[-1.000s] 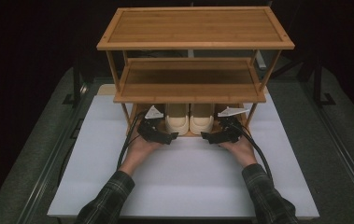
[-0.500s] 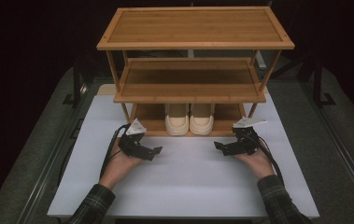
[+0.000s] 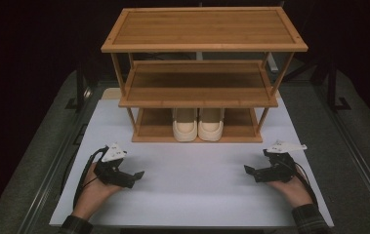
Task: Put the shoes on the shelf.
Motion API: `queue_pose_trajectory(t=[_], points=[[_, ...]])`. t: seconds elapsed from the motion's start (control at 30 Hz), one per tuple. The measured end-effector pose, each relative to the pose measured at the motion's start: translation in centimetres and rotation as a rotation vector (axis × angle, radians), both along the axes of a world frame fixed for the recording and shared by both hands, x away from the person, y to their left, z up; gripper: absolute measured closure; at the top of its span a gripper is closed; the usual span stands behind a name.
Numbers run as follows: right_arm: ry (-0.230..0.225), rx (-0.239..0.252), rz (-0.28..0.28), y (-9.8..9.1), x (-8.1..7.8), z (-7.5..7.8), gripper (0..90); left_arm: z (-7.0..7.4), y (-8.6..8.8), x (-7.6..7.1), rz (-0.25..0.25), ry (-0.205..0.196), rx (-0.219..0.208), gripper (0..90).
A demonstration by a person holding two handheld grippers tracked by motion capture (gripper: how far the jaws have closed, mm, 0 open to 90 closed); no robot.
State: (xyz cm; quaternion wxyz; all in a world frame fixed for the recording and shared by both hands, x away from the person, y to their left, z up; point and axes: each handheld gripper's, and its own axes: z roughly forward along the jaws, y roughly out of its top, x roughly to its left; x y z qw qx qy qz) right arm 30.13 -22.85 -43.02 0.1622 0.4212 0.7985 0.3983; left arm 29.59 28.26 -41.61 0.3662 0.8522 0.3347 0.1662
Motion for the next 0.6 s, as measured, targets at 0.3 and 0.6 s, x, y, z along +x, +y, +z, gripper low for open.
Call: queue_pose_trajectory(t=[0.3, 0.6], points=[[0.030, -0.062, -0.036, -2.6, -2.6, -1.0, 2.9, -1.6, 3.3, -2.7, 0.044, 0.038, 0.034, 2.0], [0.074, -0.113, -0.042, -3.6, -3.0, -2.7, 2.5, -3.4, 4.9, -3.3, 0.058, 0.059, 0.041, 1.9]])
